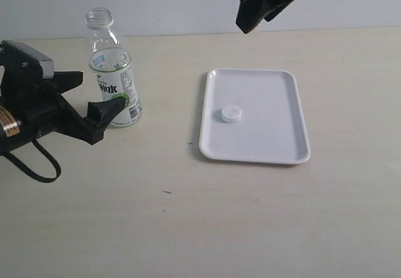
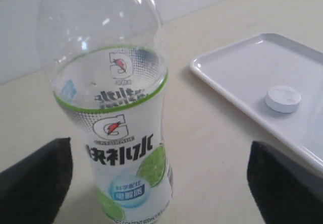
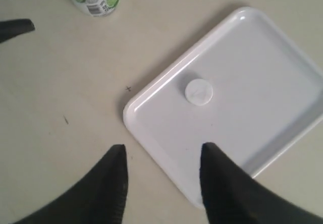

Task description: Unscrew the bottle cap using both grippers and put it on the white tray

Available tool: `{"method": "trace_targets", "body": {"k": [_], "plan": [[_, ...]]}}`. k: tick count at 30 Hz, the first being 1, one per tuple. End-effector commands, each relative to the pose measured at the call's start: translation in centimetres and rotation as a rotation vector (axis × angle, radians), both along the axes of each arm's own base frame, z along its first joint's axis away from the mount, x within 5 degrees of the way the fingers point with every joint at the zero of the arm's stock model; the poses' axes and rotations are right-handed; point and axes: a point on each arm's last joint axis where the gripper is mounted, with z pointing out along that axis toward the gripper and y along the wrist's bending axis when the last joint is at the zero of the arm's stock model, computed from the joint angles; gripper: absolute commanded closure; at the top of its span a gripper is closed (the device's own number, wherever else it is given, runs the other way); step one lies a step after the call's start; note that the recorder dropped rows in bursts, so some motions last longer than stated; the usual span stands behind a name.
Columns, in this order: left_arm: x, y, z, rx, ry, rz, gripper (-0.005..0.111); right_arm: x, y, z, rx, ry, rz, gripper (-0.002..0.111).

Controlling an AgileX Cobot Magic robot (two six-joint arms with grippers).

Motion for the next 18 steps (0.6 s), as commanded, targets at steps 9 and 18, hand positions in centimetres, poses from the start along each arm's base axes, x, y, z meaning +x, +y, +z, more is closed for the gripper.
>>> {"method": "trace_targets", "body": {"k": [9,18], "plan": [[-4.1,1.1,1.8,-0.043,-0.005,0.021,0.106,-9.7,-2.7,1.8,0.145,-0.242,-0.088,0.108],[-6.5,1.3,3.6,-0.153,-0.004,0.015,0.107,-16.9,-5.6,1.8,0.281,-0.657,-0.194,0.108]]}}
